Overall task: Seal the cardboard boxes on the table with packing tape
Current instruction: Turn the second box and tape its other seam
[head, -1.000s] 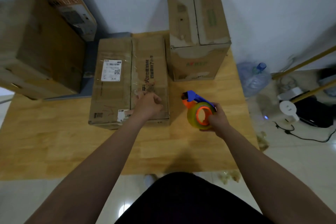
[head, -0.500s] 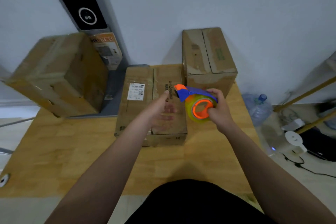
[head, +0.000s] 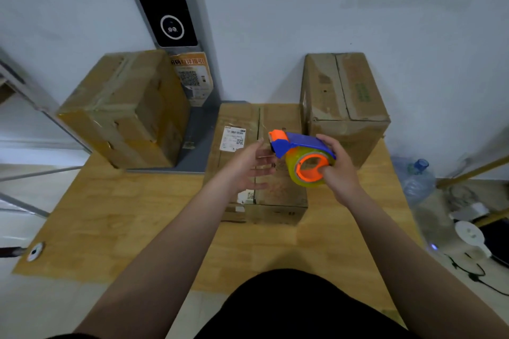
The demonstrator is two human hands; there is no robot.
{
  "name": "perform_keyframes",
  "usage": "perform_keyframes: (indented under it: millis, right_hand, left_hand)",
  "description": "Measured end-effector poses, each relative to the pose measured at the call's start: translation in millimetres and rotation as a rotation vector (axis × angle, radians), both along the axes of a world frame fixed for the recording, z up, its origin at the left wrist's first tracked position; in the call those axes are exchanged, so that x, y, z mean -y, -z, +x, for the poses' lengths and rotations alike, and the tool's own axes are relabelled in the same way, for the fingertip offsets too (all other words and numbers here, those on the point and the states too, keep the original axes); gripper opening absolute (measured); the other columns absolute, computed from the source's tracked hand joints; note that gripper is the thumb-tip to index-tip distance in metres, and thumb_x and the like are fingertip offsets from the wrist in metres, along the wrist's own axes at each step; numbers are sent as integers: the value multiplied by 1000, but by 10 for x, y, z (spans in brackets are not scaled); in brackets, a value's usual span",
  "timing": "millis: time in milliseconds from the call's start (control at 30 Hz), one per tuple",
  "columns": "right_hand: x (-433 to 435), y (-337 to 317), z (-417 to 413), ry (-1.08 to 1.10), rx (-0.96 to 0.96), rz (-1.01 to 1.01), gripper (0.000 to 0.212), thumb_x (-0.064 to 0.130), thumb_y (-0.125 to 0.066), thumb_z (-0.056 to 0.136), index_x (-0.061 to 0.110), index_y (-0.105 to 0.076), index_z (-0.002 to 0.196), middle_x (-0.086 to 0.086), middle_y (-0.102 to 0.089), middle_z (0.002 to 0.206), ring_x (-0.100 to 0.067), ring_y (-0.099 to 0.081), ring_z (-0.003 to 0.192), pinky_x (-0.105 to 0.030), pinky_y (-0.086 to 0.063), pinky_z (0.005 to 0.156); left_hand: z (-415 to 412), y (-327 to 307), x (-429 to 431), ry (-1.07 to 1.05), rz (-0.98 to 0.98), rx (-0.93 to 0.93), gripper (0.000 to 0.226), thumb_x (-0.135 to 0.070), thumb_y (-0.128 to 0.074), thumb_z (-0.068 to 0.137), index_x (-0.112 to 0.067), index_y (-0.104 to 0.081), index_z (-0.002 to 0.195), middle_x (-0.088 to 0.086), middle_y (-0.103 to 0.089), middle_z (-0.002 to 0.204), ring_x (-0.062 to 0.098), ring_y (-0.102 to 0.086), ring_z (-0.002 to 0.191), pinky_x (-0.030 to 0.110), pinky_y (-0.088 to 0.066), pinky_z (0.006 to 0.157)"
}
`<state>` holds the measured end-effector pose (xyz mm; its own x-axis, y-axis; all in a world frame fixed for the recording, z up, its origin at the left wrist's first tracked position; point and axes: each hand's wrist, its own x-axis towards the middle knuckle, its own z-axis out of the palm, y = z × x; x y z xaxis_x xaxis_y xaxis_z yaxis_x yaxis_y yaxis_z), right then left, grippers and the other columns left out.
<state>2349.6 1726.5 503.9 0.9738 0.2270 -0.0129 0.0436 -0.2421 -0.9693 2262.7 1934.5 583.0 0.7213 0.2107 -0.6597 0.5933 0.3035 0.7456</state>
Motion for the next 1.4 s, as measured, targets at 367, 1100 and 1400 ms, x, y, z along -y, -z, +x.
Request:
perform_keyframes:
  millis: [367,1100,1400]
  right_hand:
    - [274,58,57,-85,34,-38,89,-17,-53,68,49,-56,128,-2,-55,133,-15,-58,120,-47,-54,98]
    - [280,-25,-67,-344,547,-437,78,1,-62,83,36,-36,148,2,-44,122,-17,-52,98,-37,-53,74]
    - [447,197,-72,-311,617,-464,75,-8,-66,79,25,-49,145,-5,-48,116,-23,-54,91,-40,-51,67]
  left_hand:
    - [-27,137,246,-17,161,-38,20,-40,-60,101,-24,-71,103,-11,-78,95,15,-71,103,38,-56,85]
    - [-234,620,16,-77,781,133,32,-35,-52,106,-18,-67,84,-4,-66,75,10,-58,68,27,-43,61]
    - [-898,976,-1037,-185,968,70,34,-37,-54,105,-17,-68,82,-4,-70,76,15,-64,77,33,-46,66]
